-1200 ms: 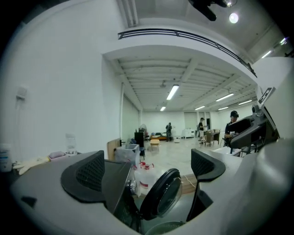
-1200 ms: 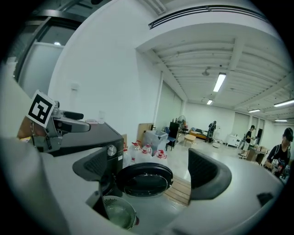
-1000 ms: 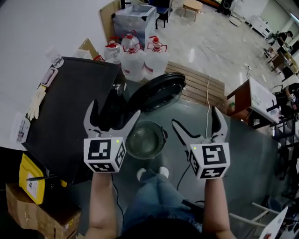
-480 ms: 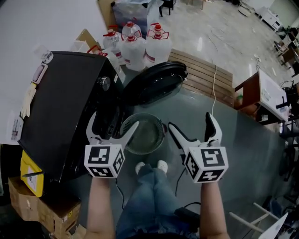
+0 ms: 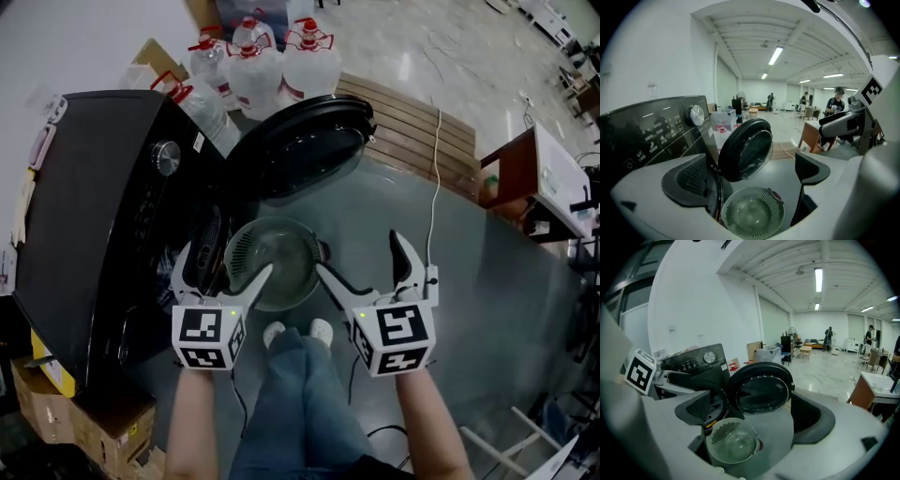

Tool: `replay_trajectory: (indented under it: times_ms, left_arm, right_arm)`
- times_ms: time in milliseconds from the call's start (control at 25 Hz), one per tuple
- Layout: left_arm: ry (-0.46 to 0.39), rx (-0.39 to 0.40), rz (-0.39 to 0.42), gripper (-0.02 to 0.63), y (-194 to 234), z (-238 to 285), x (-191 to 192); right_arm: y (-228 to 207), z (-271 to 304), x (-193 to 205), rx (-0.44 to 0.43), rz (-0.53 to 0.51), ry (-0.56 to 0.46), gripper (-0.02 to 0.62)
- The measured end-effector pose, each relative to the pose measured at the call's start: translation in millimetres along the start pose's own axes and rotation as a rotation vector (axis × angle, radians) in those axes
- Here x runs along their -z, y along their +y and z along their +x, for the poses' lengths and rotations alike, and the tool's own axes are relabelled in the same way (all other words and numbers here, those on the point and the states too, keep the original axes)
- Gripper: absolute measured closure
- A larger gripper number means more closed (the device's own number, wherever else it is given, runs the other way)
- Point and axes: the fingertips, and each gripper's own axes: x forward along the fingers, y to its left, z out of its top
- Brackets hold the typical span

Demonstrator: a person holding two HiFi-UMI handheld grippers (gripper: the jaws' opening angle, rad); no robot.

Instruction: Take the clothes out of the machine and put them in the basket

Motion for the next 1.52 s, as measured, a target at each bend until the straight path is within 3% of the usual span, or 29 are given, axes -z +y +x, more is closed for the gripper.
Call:
replay_trajectory:
  times_ms: [680, 1280, 1520]
  left_arm:
    - [0.106, -0.032, -0.017, 0.043, 41.6, 88.9, 128.3]
    - [0.227, -0.189, -0.017, 0.043, 144.4, 125.9, 245.3]
    - [0.27, -0.341, 0.028, 0.043, 200.7, 138.0, 268.3]
  right_arm:
    - [3.5, 122.8, 125.6, 0.012, 0.076, 0.108, 0.06]
    - [32.8, 200.5, 243.3, 0.071, 0.127, 0.251, 0.06]
    - [50.7, 215.9, 264.3, 0.04, 0.123, 0.267, 0.06]
